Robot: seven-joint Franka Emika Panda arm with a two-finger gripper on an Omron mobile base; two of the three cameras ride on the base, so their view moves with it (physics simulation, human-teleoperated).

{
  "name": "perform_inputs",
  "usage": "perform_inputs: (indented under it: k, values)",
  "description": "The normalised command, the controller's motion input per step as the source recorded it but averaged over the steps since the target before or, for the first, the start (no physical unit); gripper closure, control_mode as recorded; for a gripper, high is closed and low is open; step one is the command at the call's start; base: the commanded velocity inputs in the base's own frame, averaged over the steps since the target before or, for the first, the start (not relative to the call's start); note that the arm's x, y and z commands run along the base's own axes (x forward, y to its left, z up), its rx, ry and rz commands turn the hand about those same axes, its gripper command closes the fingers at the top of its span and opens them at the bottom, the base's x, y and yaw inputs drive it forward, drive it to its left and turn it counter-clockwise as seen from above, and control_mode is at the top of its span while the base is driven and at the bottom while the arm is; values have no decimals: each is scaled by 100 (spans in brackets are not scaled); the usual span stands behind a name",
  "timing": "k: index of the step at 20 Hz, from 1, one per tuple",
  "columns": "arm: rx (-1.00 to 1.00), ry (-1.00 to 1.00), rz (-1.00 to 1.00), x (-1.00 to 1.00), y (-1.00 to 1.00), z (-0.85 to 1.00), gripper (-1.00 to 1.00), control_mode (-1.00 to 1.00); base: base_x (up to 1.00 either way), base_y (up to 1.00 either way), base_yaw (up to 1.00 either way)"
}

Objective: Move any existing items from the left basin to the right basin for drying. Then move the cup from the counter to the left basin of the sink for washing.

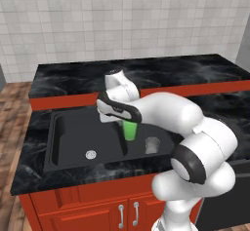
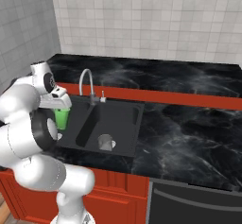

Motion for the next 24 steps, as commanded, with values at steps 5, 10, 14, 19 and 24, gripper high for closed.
perform_inputs:
  k: [5, 10, 14, 19, 24]
  values:
    - [0, 0, 8, 2, 42, -24, 100, -100, 0, 0, 0]
    - [0, 0, 7, 9, 35, -26, 100, -100, 0, 0, 0]
    - [0, 0, 7, 15, 33, -32, 100, -100, 0, 0, 0]
    - [0, 0, 6, 19, 30, -36, 100, -100, 0, 0, 0]
    - [0, 0, 5, 22, 26, -35, 100, -100, 0, 0, 0]
